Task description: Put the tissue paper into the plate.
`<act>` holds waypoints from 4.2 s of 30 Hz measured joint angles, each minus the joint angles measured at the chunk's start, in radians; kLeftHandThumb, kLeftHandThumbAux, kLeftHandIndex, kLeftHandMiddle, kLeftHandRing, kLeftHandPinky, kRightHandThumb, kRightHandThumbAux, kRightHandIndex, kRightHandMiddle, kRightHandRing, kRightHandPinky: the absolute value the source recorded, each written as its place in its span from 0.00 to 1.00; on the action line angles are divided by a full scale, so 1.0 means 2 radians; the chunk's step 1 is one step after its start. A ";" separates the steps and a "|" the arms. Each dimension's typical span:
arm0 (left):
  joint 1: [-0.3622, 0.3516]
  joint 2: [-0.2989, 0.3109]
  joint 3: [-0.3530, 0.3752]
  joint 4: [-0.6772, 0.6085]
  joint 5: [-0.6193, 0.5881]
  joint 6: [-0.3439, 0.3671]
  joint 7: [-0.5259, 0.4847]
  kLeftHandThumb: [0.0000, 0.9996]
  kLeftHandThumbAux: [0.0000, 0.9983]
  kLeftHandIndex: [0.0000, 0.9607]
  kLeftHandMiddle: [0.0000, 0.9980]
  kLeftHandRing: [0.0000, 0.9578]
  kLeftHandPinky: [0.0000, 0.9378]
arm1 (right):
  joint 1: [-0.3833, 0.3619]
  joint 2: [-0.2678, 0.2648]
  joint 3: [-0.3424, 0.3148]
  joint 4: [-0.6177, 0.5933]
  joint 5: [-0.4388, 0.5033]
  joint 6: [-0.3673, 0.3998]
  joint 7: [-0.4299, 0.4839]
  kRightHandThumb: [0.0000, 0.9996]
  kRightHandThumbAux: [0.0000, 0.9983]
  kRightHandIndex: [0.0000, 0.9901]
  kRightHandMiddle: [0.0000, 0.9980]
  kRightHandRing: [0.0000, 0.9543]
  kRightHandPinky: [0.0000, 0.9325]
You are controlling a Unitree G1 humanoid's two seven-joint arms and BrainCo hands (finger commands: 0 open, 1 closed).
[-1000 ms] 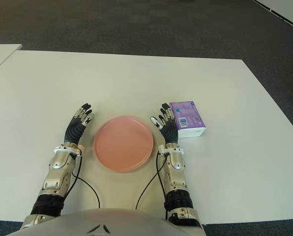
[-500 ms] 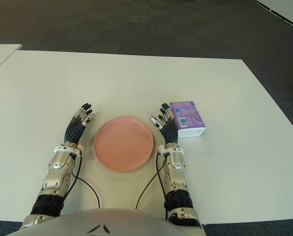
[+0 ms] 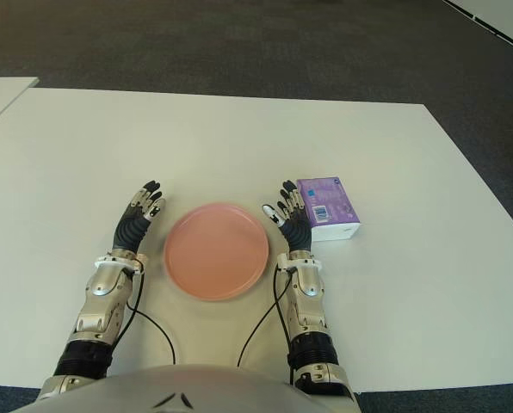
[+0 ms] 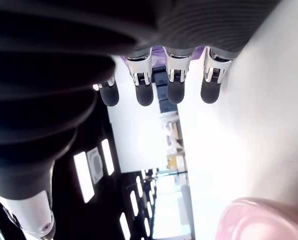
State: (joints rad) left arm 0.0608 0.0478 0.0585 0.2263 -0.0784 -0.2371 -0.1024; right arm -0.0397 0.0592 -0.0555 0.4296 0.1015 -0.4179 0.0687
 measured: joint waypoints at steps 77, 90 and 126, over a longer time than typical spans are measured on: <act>-0.033 -0.016 -0.001 0.030 0.017 -0.001 0.018 0.00 0.51 0.00 0.00 0.00 0.00 | -0.102 -0.381 -0.065 -0.279 -0.177 0.106 0.096 0.39 0.41 0.01 0.00 0.00 0.00; -0.036 -0.014 0.000 0.031 0.014 0.000 0.018 0.00 0.50 0.00 0.00 0.00 0.00 | -0.102 -0.443 -0.039 -0.270 -0.215 0.103 0.153 0.45 0.28 0.00 0.00 0.00 0.00; -0.042 -0.007 0.000 0.033 -0.001 0.014 0.011 0.00 0.51 0.00 0.00 0.00 0.00 | -0.120 -0.535 0.086 -0.091 -0.339 -0.117 0.145 0.25 0.32 0.00 0.00 0.00 0.00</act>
State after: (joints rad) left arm -0.0227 0.0335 0.0595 0.2913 -0.0813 -0.2091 -0.0812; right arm -0.2788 -1.0110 0.1167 0.2480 -0.5770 -0.6527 0.3587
